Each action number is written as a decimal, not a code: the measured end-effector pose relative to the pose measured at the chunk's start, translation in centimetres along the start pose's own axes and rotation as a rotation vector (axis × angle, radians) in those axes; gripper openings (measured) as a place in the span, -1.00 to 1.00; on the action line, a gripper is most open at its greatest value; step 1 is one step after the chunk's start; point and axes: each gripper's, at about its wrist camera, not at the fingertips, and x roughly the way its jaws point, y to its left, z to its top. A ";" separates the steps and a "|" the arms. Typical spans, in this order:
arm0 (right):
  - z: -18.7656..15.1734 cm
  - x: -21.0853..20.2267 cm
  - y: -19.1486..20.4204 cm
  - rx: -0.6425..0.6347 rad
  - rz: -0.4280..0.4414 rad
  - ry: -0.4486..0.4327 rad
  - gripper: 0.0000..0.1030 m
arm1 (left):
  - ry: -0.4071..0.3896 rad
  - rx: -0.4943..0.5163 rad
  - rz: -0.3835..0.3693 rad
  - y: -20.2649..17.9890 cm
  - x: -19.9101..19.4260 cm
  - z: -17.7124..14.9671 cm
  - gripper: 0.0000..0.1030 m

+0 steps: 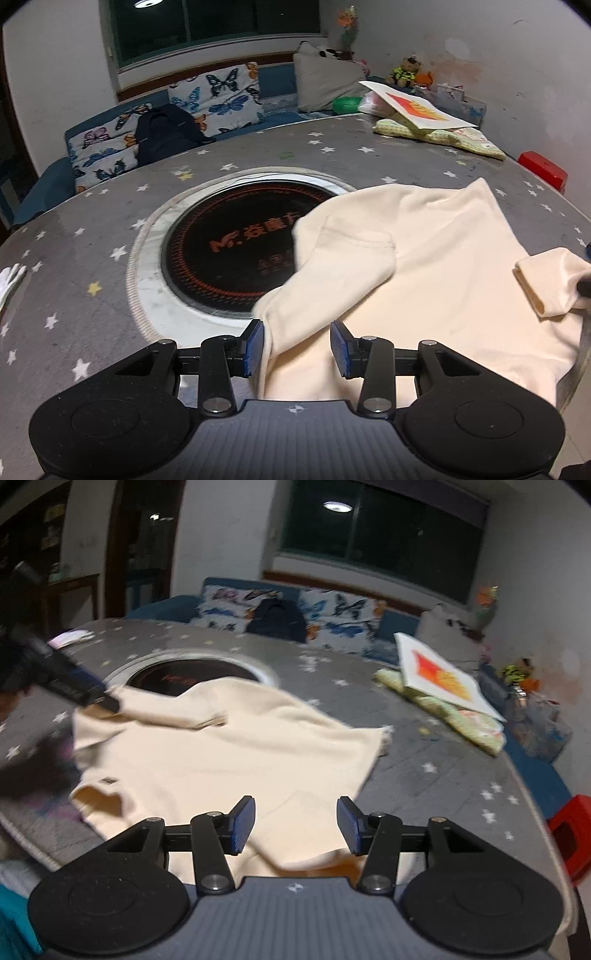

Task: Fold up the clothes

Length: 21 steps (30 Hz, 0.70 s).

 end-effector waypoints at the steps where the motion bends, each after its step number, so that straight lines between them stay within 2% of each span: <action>1: -0.2 0.4 0.3 -0.001 0.018 0.014 -0.04 | 0.000 0.004 -0.006 -0.2 0.2 0.2 -0.15; 6: -1.3 2.2 0.9 0.019 0.069 0.074 -0.17 | -0.008 0.024 -0.027 -1.2 0.8 1.0 -0.11; 9: -1.8 2.8 0.7 0.021 0.063 0.083 -0.21 | -0.018 0.044 -0.036 -1.7 1.0 1.6 -0.04; 12: -2.1 3.2 0.5 0.020 0.049 0.084 -0.39 | -0.017 0.055 -0.039 -2.0 1.6 2.1 -0.02; 14: -2.3 3.5 0.4 0.020 0.041 0.084 -0.68 | -0.014 0.057 -0.040 -2.2 2.1 2.6 0.00; 15: -2.4 3.6 0.3 0.019 0.036 0.084 -0.74 | -0.012 0.057 -0.041 -2.3 2.4 2.8 0.00; 17: -2.1 3.4 -0.3 0.025 0.015 0.063 -0.86 | -0.009 0.058 -0.043 -2.4 3.0 3.2 0.01; 21: -1.2 2.6 -3.2 0.064 -0.086 0.015 -0.89 | -0.003 0.056 -0.044 -2.6 4.2 3.9 0.03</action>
